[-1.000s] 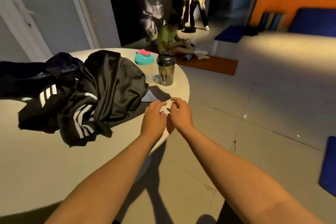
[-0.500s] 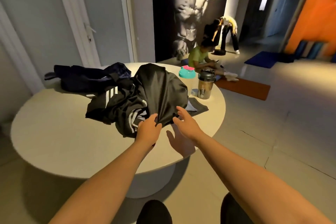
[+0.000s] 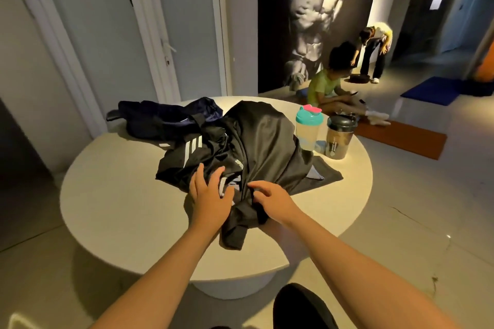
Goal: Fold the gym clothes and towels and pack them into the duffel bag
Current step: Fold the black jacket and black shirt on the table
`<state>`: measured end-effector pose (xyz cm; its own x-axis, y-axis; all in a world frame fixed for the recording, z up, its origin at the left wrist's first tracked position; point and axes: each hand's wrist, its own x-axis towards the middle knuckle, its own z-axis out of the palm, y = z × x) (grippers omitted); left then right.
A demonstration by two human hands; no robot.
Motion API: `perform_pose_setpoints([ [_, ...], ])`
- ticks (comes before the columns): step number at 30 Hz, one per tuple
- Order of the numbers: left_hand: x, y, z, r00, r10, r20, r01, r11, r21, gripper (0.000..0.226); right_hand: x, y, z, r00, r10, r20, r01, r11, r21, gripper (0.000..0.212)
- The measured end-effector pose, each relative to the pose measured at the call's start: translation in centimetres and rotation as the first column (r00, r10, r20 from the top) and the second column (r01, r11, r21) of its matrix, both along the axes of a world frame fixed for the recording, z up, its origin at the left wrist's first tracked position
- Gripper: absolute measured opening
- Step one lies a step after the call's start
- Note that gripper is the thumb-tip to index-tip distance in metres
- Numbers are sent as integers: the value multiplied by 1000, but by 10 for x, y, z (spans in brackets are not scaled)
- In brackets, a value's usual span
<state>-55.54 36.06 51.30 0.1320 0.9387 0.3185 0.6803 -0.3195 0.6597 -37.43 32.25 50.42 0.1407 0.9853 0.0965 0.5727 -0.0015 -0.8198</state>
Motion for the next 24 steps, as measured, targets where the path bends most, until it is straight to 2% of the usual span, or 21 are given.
perform_pose_setpoints([
  [2, -2, 18, -5, 998, -6, -60, -2, 992, -129, 64, 6, 4, 3, 995, -103, 20, 98, 982, 162, 38],
  [3, 1, 27, -7, 999, -40, -14, 37, 980, -197, 67, 13, 9, 6, 983, -184, 9, 179, 962, 207, 42],
  [5, 11, 40, -13, 990, -89, 107, 117, 948, -295, 68, 26, 21, 11, 976, -217, -36, 220, 963, 159, 54],
  [7, 28, 49, -16, 984, -115, 133, 155, 928, -339, 66, 29, 35, 18, 992, -104, -78, 111, 989, 94, 60],
  [12, 63, 80, -4, 976, -95, 195, 165, 910, -382, 73, 23, 77, 31, 986, 55, -160, -33, 990, 137, 56],
  [14, 72, 96, -1, 973, -99, 208, 172, 914, -368, 66, 25, 98, 28, 985, 76, -154, -55, 989, 136, 54],
  [18, 78, 132, 3, 975, -110, 194, 171, 927, -333, 56, 35, 130, 28, 984, 105, -146, -97, 993, 61, 55],
  [22, 74, 165, 10, 957, -8, 290, 113, 930, -350, 58, 40, 165, 22, 983, 91, -161, -98, 994, -37, 56],
  [24, 69, 164, 2, 945, 14, 326, 83, 956, -282, 54, 38, 173, 19, 980, 59, -191, -72, 995, -62, 52],
])
